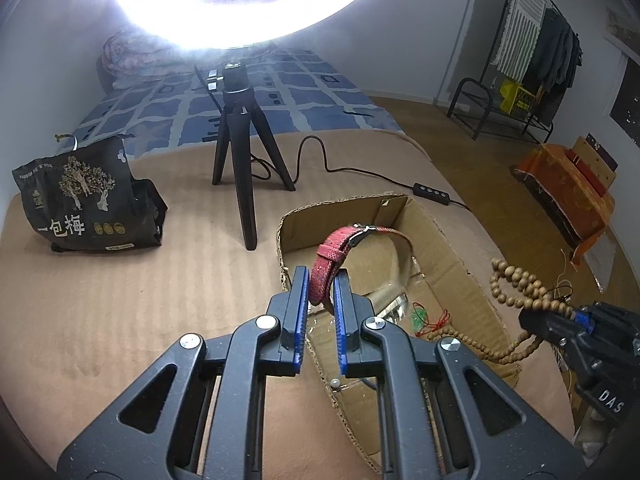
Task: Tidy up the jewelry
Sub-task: 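Carry the watch and bead strand over the box and lower them, then open both tools to drop the watch and beads into the box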
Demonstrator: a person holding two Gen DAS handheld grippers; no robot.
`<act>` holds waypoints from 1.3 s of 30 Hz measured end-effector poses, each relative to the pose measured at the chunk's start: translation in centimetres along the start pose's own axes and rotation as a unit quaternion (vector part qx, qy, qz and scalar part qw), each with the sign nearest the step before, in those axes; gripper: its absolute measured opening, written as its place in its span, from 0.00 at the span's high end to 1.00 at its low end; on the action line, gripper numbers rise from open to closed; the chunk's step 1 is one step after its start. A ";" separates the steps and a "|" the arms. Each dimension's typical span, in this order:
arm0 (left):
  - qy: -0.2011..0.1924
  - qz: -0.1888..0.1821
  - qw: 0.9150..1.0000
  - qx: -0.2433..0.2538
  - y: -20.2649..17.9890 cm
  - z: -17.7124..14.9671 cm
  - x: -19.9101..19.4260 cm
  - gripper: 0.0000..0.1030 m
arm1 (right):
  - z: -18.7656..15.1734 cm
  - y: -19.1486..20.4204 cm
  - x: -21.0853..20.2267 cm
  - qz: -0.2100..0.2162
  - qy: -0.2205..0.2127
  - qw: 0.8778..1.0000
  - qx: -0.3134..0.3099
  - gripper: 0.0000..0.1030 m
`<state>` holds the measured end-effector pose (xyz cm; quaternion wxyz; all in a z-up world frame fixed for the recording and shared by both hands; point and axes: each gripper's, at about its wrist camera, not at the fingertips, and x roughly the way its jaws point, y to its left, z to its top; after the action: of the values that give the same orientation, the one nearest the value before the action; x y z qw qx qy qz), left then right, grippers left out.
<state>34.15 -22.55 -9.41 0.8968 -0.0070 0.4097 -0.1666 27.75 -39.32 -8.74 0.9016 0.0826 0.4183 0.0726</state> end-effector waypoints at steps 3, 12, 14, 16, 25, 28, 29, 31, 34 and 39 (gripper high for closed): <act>-0.002 0.000 1.000 0.001 -0.1 0.0 0.0 0.91 | -0.2 -0.2 0.2 -0.002 0.003 1.000 0.003 0.89; -0.009 0.001 1.000 0.006 -0.4 0.3 -0.2 0.71 | -0.3 -0.5 0.6 -0.015 0.005 1.000 0.008 0.59; -0.014 -0.002 1.000 0.006 -0.4 0.4 -0.4 0.66 | -0.4 -0.5 0.8 -0.018 0.010 1.000 0.009 0.55; -0.016 0.002 1.000 0.008 -0.4 0.5 -0.5 0.65 | -0.6 -0.6 0.8 -0.021 0.011 1.000 0.008 0.47; -0.027 0.007 1.000 0.006 -0.1 0.5 -1.1 0.36 | -0.9 -0.6 0.9 -0.044 0.013 0.999 0.005 0.32; -0.032 0.008 0.999 0.007 -0.1 0.5 -1.4 0.34 | -0.9 -0.5 0.9 -0.052 0.014 0.999 0.004 0.31; -0.032 0.009 0.999 0.008 -0.1 0.5 -1.4 0.34 | -0.9 -0.5 0.9 -0.054 0.014 0.998 0.004 0.30; -0.031 0.010 0.999 0.010 -0.1 0.4 -1.5 0.32 | -0.9 -0.5 1.0 -0.057 0.015 0.998 0.003 0.28; -0.033 0.009 0.999 0.007 -0.1 0.4 -1.8 0.29 | -0.9 -0.3 0.9 -0.062 0.015 0.998 0.001 0.27; -0.035 0.009 0.999 0.008 -0.1 0.3 -2.3 0.29 | -1.0 0.3 0.7 -0.070 0.014 0.997 -0.011 0.27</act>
<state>32.94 -21.94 -7.50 0.9121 -0.0020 0.3767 -0.1616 27.40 -38.85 -9.82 0.8993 0.0426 0.4350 0.0150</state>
